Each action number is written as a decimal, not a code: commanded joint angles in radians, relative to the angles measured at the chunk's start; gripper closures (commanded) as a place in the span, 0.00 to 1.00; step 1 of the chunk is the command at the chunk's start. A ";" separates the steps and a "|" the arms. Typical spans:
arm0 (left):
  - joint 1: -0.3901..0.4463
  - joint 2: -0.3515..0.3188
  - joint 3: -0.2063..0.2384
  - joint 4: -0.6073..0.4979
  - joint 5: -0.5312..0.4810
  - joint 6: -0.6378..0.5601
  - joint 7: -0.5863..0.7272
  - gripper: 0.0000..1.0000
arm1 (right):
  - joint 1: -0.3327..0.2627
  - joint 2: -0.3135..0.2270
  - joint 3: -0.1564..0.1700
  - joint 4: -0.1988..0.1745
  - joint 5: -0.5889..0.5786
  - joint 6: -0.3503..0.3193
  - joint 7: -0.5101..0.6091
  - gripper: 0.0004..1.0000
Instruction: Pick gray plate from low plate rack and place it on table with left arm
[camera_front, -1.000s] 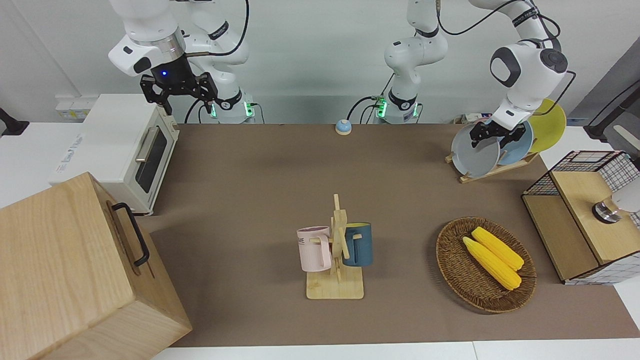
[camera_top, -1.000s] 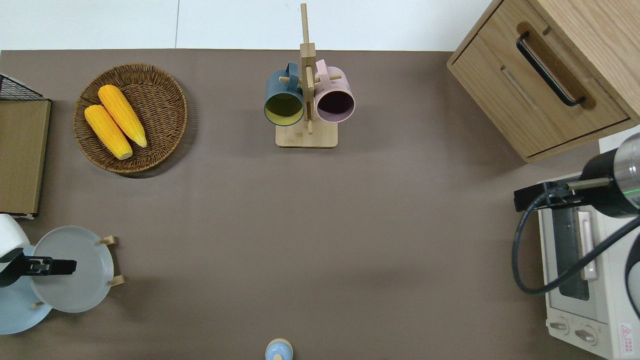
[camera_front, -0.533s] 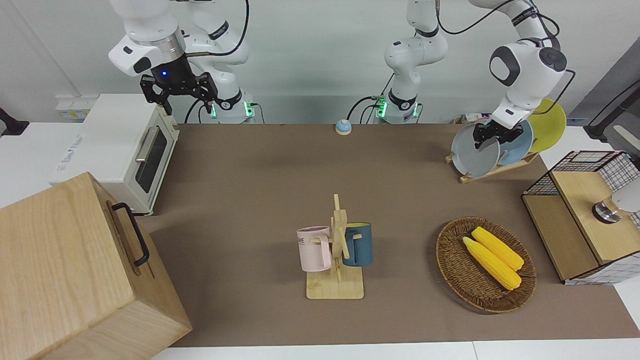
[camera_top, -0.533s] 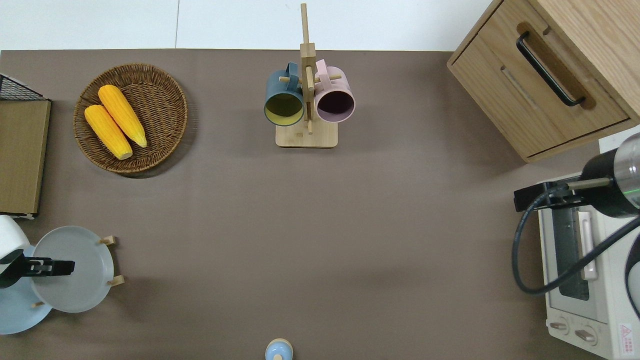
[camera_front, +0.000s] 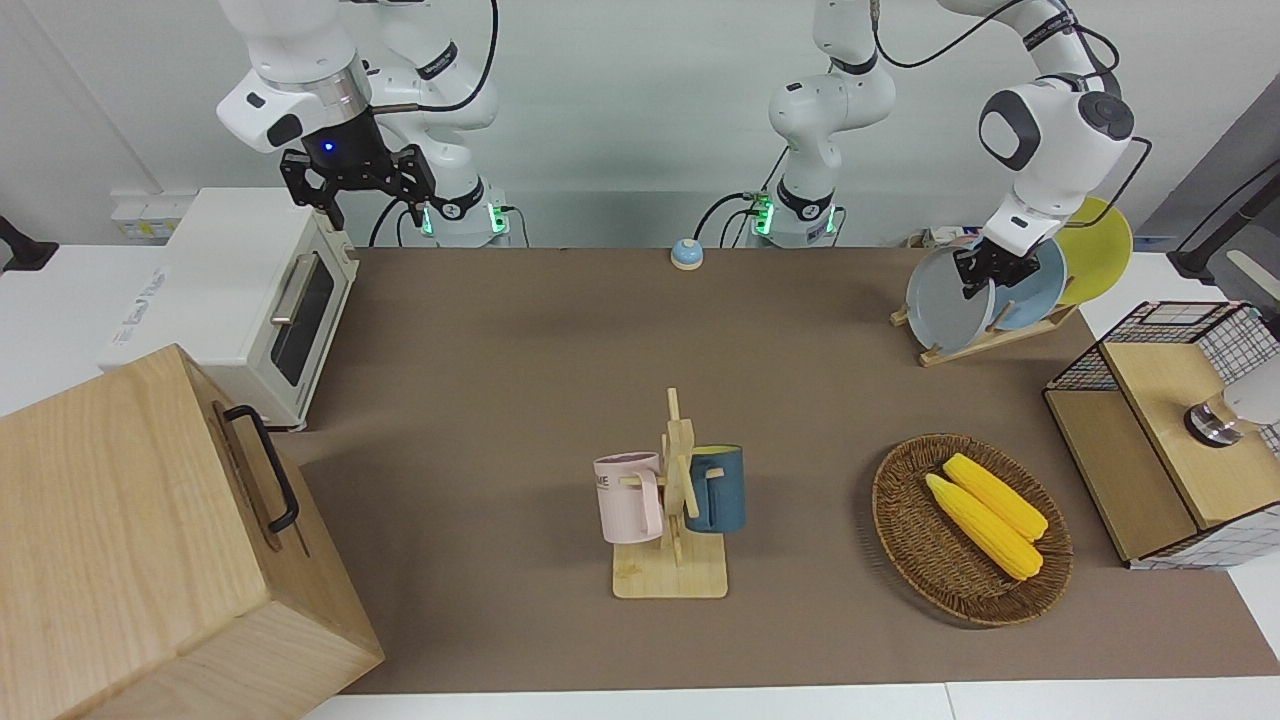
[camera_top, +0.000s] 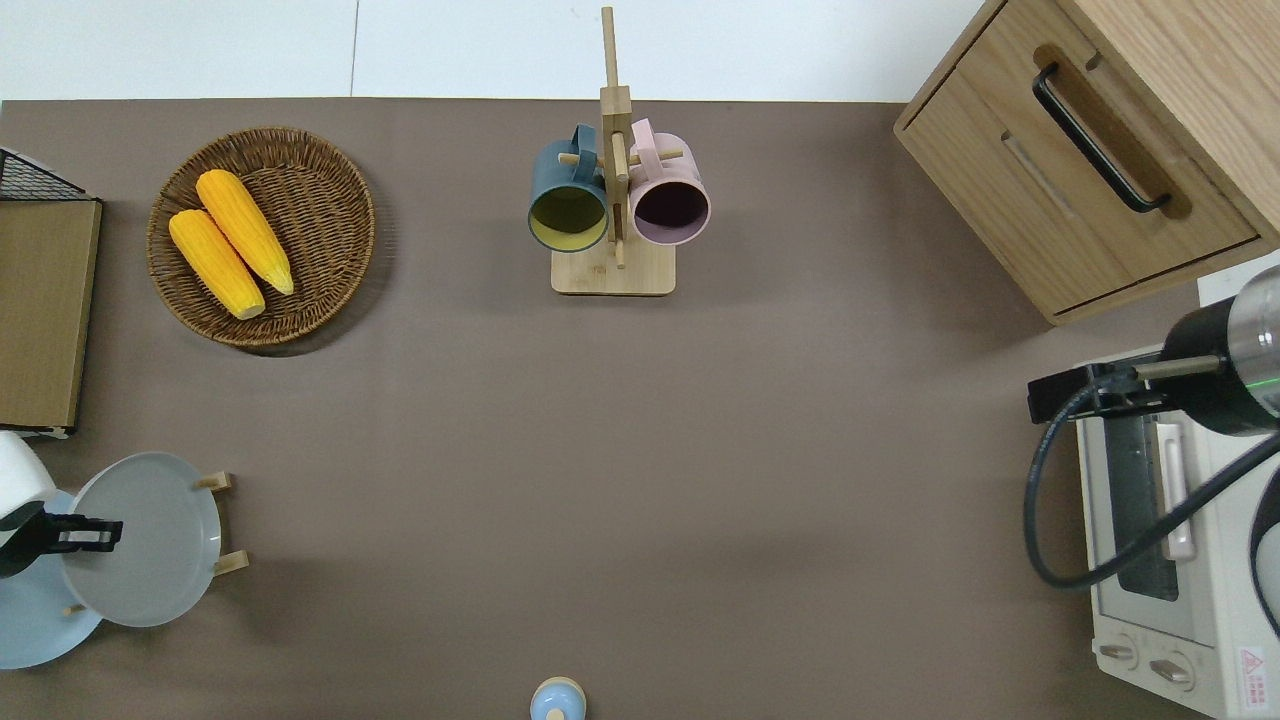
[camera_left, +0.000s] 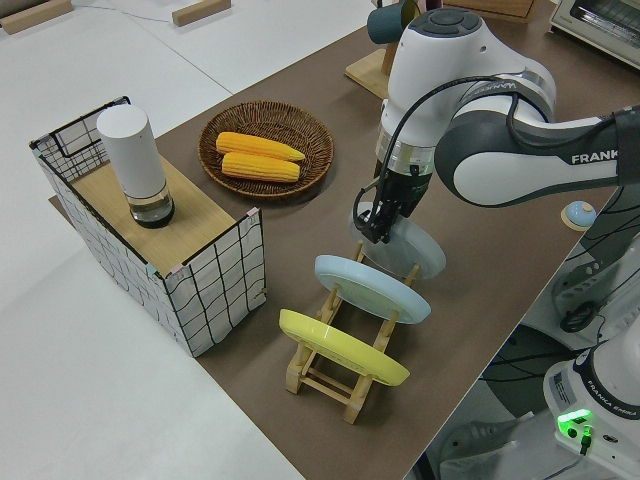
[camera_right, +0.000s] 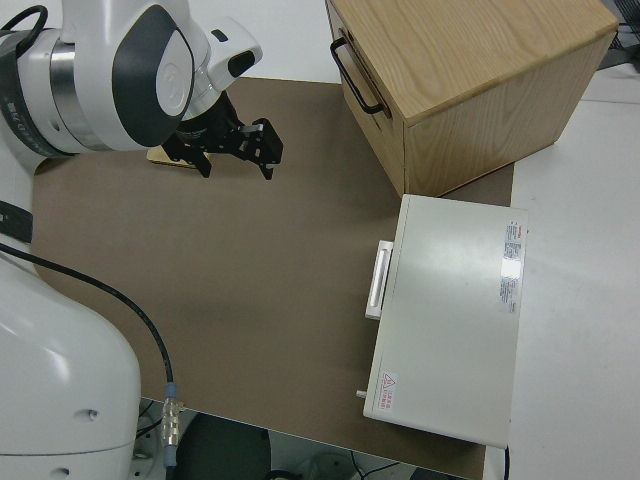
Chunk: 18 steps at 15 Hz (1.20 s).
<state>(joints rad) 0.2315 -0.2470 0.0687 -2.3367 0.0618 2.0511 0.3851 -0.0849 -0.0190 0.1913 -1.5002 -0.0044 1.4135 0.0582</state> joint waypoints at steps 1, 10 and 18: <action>-0.003 -0.049 -0.009 -0.018 0.016 -0.014 0.024 1.00 | -0.007 -0.002 0.007 0.006 0.007 -0.014 0.000 0.01; -0.009 -0.040 -0.029 0.121 0.015 -0.140 0.008 1.00 | -0.007 -0.002 0.005 0.006 0.007 -0.014 0.000 0.01; -0.009 -0.029 -0.072 0.263 0.012 -0.265 -0.026 1.00 | -0.007 -0.002 0.005 0.006 0.007 -0.014 -0.001 0.01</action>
<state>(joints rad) 0.2275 -0.2840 0.0044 -2.1251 0.0707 1.8325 0.3798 -0.0849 -0.0190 0.1913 -1.5002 -0.0044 1.4135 0.0582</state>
